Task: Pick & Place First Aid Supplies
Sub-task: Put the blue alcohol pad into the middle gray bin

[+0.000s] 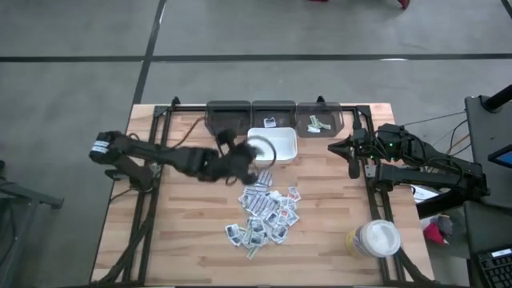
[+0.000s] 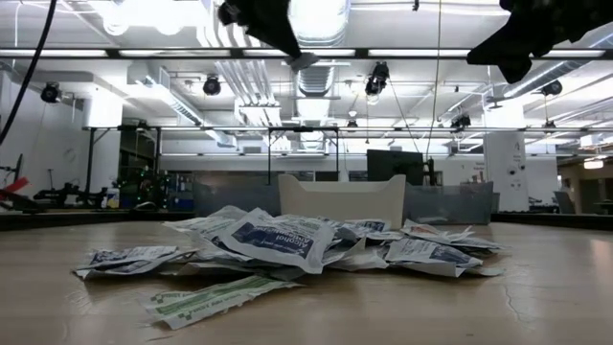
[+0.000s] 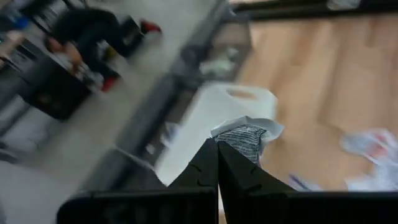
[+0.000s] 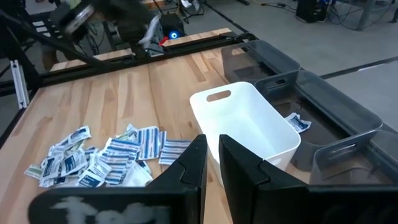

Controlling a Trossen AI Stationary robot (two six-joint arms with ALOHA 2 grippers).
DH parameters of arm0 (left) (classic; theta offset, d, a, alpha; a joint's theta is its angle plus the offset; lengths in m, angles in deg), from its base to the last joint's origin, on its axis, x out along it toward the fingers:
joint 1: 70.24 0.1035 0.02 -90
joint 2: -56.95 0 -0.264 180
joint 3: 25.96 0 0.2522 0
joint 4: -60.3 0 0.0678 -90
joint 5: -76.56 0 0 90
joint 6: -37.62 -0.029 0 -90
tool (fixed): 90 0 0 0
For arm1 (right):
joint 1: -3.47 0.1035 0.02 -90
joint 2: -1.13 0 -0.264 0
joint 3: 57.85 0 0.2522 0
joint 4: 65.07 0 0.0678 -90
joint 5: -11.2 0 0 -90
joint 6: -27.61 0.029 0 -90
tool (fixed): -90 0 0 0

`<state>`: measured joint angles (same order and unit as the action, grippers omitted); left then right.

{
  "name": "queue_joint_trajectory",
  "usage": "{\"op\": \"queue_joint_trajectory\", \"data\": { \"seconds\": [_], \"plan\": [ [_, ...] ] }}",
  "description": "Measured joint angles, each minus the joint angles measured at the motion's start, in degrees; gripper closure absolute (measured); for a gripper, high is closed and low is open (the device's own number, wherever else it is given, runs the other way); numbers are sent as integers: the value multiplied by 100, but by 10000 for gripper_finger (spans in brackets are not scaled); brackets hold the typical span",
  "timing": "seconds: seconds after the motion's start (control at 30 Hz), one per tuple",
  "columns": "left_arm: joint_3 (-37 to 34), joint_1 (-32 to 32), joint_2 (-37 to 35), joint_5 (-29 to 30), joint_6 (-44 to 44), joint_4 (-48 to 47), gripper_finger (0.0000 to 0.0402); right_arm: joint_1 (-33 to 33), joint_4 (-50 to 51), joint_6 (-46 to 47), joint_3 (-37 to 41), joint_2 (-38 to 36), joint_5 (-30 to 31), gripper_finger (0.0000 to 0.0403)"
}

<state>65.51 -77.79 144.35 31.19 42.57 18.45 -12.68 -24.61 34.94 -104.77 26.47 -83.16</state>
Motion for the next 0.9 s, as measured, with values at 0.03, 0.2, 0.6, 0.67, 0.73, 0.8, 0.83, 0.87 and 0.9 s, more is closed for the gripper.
{"op": "queue_joint_trajectory", "data": {
  "seconds": [0.03,0.2,0.6,0.67,0.73,0.8,0.83,0.87,0.9],
  "plan": [
    [0,147,8,-22,-321,227,401,0,0,0,1,0,0,364],
    [-2,972,105,-644,-1629,1451,401,-2,-2,2,5,-4,0,364],
    [4,2928,526,-3158,-698,3072,401,-2,-2,2,7,-4,2,364],
    [6,3172,631,-3367,-325,3061,401,0,0,0,7,-4,0,364],
    [45,3373,784,-3523,138,3081,401,-1,0,4,7,-4,2,364],
    [100,3544,956,-3665,672,3046,401,-1,1,0,7,-4,2,364],
    [151,3620,1048,-3734,933,3059,401,-1,-1,2,8,-4,2,364],
    [204,3690,1139,-3803,1186,3057,401,1,2,2,9,-4,4,364],
    [261,3748,1240,-3844,1421,3038,401,1,1,2,9,-2,6,364]
  ]
}}
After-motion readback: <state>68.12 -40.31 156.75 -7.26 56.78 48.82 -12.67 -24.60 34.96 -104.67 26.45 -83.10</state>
